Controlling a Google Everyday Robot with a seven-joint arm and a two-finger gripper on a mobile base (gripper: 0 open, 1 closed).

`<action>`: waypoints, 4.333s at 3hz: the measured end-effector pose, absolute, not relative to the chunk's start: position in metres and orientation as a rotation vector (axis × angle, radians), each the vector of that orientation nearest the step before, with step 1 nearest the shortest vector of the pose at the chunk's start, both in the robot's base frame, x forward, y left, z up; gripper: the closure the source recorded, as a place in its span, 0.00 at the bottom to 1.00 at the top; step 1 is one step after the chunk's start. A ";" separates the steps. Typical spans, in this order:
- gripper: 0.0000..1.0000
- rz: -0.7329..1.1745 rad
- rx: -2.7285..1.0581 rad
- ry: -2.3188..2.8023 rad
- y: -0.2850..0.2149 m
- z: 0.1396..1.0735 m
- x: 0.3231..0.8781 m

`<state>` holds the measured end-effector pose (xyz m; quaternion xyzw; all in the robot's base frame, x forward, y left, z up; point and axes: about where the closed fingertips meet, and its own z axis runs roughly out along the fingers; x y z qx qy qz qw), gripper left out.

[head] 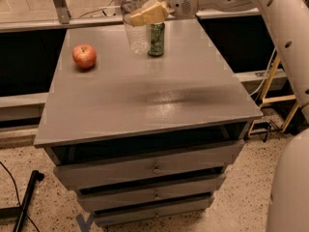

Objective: Move water bottle near apple

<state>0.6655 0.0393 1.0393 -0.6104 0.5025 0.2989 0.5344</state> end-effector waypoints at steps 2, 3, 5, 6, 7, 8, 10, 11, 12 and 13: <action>1.00 0.749 -1.414 1.187 0.063 1.032 0.668; 1.00 0.760 -1.340 1.213 0.100 1.023 0.675; 1.00 0.702 -1.295 1.320 0.129 1.011 0.692; 1.00 0.695 -1.262 1.397 0.133 0.996 0.703; 1.00 0.755 -1.183 1.451 0.139 0.967 0.714; 1.00 0.796 -1.145 1.461 0.147 0.951 0.720; 0.59 0.803 -1.160 1.450 0.160 0.937 0.727; 0.36 0.807 -1.163 1.448 0.162 0.937 0.726; 0.13 0.811 -1.166 1.447 0.165 0.936 0.725; 0.00 0.815 -1.169 1.446 0.168 0.936 0.724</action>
Offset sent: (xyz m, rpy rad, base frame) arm 0.0074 0.0669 -0.0242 0.1429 0.0523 -0.0101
